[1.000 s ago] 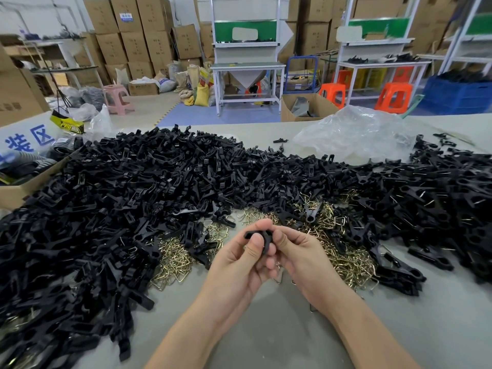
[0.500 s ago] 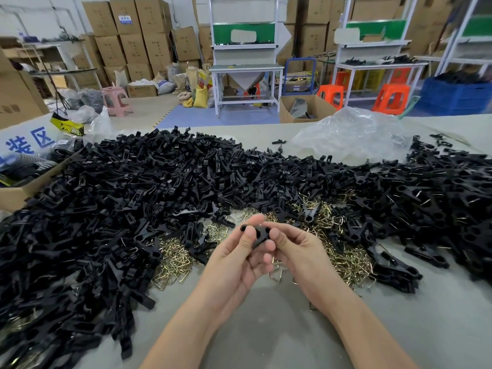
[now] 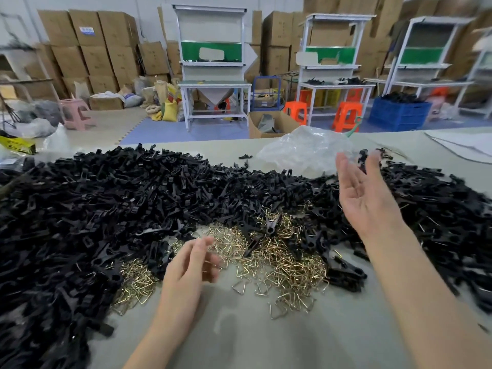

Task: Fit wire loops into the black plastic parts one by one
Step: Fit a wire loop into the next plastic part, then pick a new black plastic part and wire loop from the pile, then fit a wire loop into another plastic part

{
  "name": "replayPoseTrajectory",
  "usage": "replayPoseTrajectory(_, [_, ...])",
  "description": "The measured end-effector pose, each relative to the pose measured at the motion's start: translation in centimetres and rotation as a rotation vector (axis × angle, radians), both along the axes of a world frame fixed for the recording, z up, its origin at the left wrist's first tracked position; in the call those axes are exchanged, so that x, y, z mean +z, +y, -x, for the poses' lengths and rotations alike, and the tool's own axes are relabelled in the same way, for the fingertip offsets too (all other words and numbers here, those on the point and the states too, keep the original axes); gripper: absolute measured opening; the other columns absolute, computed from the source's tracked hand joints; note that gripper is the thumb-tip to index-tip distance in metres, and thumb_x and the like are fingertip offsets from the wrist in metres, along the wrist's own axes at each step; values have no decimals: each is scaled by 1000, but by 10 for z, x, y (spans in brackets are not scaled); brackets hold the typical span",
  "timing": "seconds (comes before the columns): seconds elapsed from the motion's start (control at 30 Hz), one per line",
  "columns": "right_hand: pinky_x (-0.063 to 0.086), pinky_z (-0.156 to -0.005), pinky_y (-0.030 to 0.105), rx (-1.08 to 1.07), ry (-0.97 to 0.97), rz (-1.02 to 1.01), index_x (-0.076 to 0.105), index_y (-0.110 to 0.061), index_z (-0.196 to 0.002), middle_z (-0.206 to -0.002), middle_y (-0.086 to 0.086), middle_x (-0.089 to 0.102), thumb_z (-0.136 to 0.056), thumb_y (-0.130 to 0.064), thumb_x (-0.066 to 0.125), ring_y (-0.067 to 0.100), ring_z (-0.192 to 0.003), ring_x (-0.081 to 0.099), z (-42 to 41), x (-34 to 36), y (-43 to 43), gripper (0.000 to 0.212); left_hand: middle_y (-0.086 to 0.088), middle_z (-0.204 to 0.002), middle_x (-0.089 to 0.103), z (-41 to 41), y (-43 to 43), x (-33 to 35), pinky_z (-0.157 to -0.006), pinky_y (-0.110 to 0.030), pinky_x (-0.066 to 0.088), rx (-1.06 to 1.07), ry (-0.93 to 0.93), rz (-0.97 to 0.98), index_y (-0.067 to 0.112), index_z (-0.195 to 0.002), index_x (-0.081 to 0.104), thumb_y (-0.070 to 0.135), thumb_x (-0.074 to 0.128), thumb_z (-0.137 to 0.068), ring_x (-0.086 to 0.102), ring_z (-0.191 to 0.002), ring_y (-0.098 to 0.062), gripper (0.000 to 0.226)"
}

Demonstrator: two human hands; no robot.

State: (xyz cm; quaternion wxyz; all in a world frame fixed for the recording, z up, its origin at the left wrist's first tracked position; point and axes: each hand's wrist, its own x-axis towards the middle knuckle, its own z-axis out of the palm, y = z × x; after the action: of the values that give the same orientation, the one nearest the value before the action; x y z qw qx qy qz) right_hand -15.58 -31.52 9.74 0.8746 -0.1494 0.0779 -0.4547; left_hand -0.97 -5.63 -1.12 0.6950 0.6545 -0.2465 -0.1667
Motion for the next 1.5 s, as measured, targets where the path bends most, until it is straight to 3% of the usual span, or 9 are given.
replayPoseTrajectory(0.1, [60, -83, 24, 101, 218, 191, 60, 4, -128, -117, 20, 73, -89, -13, 72, 24, -106, 73, -12, -24, 34, 44, 12, -93, 69, -5, 3, -6, -80, -27, 44, 308, -635, -375, 38, -106, 65, 36, 54, -99, 61, -91, -16, 13])
replayPoseTrajectory(0.17, [60, -80, 25, 152, 377, 341, 65, -3, -124, -111, 17, 75, -96, -9, 65, 23, -99, 74, -26, -48, 64, 29, -6, -118, 66, -11, 5, -13, -97, -46, 40, 476, -833, -639, 20, -120, 67, 31, 64, -94, 56, -113, -31, 28])
replayPoseTrajectory(0.3, [59, -81, 25, 87, 778, 882, 63, -24, -128, -103, -7, 76, -104, -13, 54, 12, -93, 72, -58, -87, 117, 27, -24, -142, 52, -29, 16, -19, -111, -58, 32, 477, -826, -956, 13, -132, 64, 41, 70, -89, 41, -137, -44, 51])
replayPoseTrajectory(0.47, [53, -74, 19, 71, 988, 1338, 60, -40, -129, -108, -23, 66, -106, -21, 50, 4, -91, 64, -73, -111, 137, 31, -14, -111, 62, -44, 24, -17, -80, -48, 53, 451, -890, -860, 11, -104, 75, 22, 78, -86, 54, -102, -38, 22])
replayPoseTrajectory(0.87, [53, -77, 19, 154, 978, 1216, 64, -52, -114, -108, -25, 68, -106, -22, 48, 9, -93, 66, -73, -117, 126, 35, 10, -110, 58, -45, 20, -7, -83, -13, 34, 388, -665, -557, 18, -114, 72, 18, 57, -101, 51, -106, -13, 20])
replayPoseTrajectory(0.97, [56, -80, 37, 176, 978, 1205, 62, -53, -115, -109, -26, 69, -106, -23, 47, 25, -92, 66, -73, -118, 125, 35, 11, -105, 60, -44, 19, -5, -82, -21, 35, 391, -660, -533, 21, -115, 70, 26, 55, -101, 51, -101, -15, 21])
replayPoseTrajectory(1.13, [55, -77, 40, 188, 971, 1207, 63, -52, -116, -109, -27, 68, -106, -23, 47, 32, -95, 64, -73, -120, 124, 34, -11, -95, 67, -52, 24, -2, -82, -48, 42, 536, -799, -812, 9, -113, 70, 28, 48, -103, 57, -88, -35, 31])
replayPoseTrajectory(1.3, [56, -83, 40, 192, 967, 1199, 64, -51, -115, -109, -27, 68, -106, -21, 47, 30, -96, 65, -75, -121, 124, 36, -9, -112, 68, -53, 25, -3, -94, -45, 37, 459, -718, -1113, 16, -131, 61, 58, 45, -97, 58, -107, -33, 56])
replayPoseTrajectory(1.5, [56, -84, 35, 189, 958, 1198, 64, -50, -114, -108, -28, 68, -106, -21, 47, 22, -94, 68, -75, -121, 122, 35, 4, -103, 70, -52, 24, -3, -95, -39, 34, 415, -809, -1047, 25, -116, 66, 52, 46, -99, 60, -102, -23, 37])
